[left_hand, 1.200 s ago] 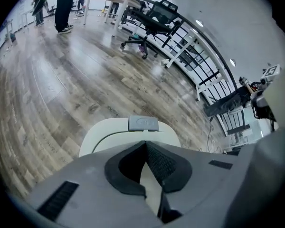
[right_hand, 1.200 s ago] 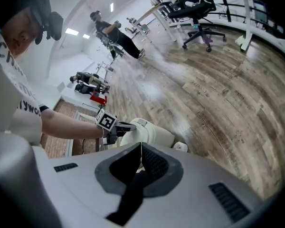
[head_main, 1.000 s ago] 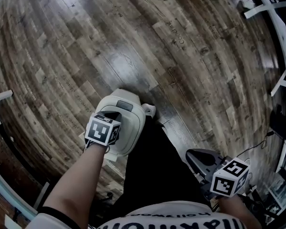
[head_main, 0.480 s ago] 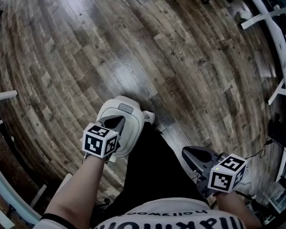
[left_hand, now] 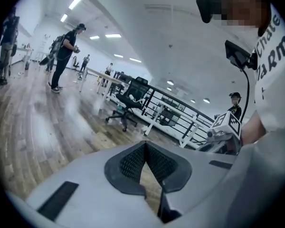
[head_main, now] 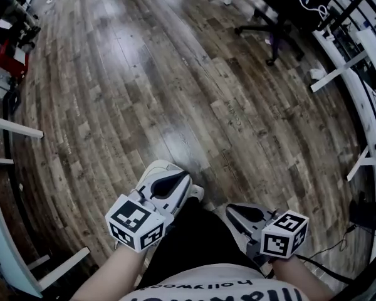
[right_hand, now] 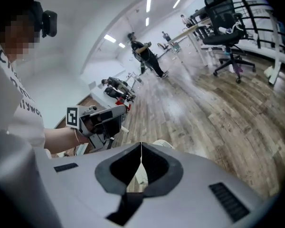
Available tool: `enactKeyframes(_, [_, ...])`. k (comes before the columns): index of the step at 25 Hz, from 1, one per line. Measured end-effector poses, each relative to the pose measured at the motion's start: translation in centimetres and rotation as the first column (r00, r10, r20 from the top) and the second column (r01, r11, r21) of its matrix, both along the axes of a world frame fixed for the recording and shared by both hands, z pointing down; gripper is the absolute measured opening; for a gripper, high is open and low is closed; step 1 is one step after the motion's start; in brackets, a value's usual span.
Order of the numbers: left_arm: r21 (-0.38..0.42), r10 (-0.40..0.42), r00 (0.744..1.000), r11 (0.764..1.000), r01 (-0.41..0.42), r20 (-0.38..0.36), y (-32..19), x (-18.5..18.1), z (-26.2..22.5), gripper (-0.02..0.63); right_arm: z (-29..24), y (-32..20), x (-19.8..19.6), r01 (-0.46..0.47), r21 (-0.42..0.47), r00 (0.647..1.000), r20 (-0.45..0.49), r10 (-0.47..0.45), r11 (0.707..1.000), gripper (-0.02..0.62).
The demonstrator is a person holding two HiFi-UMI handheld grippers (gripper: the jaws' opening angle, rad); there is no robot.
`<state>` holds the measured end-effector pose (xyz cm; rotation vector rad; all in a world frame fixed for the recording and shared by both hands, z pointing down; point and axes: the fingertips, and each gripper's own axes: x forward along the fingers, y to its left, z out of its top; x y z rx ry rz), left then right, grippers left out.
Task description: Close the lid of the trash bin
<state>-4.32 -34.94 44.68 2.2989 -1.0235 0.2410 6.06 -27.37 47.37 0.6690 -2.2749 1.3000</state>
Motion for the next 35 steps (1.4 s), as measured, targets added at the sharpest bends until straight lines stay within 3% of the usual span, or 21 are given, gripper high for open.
enactKeyframes(4, [0.101,-0.073,0.996,0.992,0.078,-0.052,2.6,0.3,-6.9,0.006,-4.9,0.8,-0.3,0.039,0.145,0.996,0.071,-0.05,0.989,0.011])
enactKeyframes(7, [0.19,-0.11,0.992,0.975,0.118,-0.054,5.3,0.3,-11.0,0.006,-8.8,0.7,-1.0,0.075,0.277,0.984,0.132,-0.116,0.958,0.01])
enactKeyframes(11, [0.288,-0.19,0.982,0.939,0.189,-0.025,9.5,-0.9,-14.9,0.006,-14.1,1.7,-2.8,0.146,0.441,0.956,0.167,-0.24,0.886,0.011])
enactKeyframes(15, [0.308,-0.256,0.965,0.914,0.263,-0.061,13.1,-2.1,-17.4,0.006,-17.7,4.0,-4.4,0.212,0.561,0.928,0.141,-0.344,0.801,0.011])
enactKeyframes(19, [0.309,-0.325,0.934,0.882,0.355,-0.148,15.2,-3.9,-19.5,0.006,-19.8,6.3,-5.6,0.25,0.606,0.907,0.126,-0.402,0.755,0.011])
enactKeyframes(22, [0.307,-0.336,0.923,0.873,0.38,-0.186,16.5,-4.7,-20.1,0.006,-20.8,7.8,-6.4,0.257,0.628,0.895,0.133,-0.426,0.735,0.011])
enactKeyframes(26, [0.339,-0.343,0.928,0.864,0.373,-0.148,17.6,-5.4,-20.4,0.006,-20.9,8.5,-7.2,0.269,0.646,0.886,0.126,-0.447,0.715,0.011])
enactKeyframes(30, [0.363,-0.313,0.945,0.873,0.325,-0.091,19.1,-5.5,-20.5,0.006,-20.7,9.6,-8.2,0.274,0.64,0.892,0.111,-0.439,0.718,0.011])
enactKeyframes(35, [0.361,-0.311,0.945,0.874,0.325,-0.097,20.0,-6.2,-20.1,0.006,-20.1,10.5,-9.3,0.302,0.638,0.891,0.076,-0.448,0.708,0.009])
